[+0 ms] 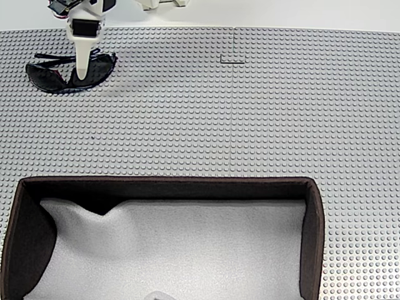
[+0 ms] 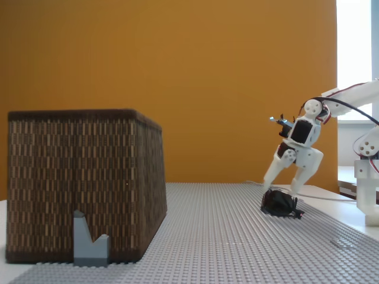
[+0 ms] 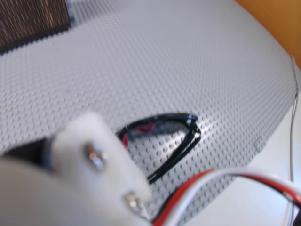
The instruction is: Grasp a glasses and put it in the bin.
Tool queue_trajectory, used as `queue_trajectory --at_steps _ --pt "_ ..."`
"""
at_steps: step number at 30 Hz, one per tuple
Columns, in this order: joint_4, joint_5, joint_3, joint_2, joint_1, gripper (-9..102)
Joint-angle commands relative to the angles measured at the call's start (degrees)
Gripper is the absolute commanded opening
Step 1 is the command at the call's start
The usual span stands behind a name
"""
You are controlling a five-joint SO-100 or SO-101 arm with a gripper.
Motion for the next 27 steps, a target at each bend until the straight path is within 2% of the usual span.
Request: queue_trajectory --at_steps 1,4,7,8,17,27 --pt "-1.49 -0.53 0.35 -0.7 1.58 24" --pt "-2.72 0.09 0.44 -0.88 1.58 19" --pt "-4.31 0.0 0.79 -0.88 0.97 1" --pt "-5.01 0.18 0.88 -0.88 0.97 0" --pt "-6.77 2.37 0.53 3.08 -0.18 -1" --pt "-5.36 5.71 -0.62 25.22 -8.35 -1"
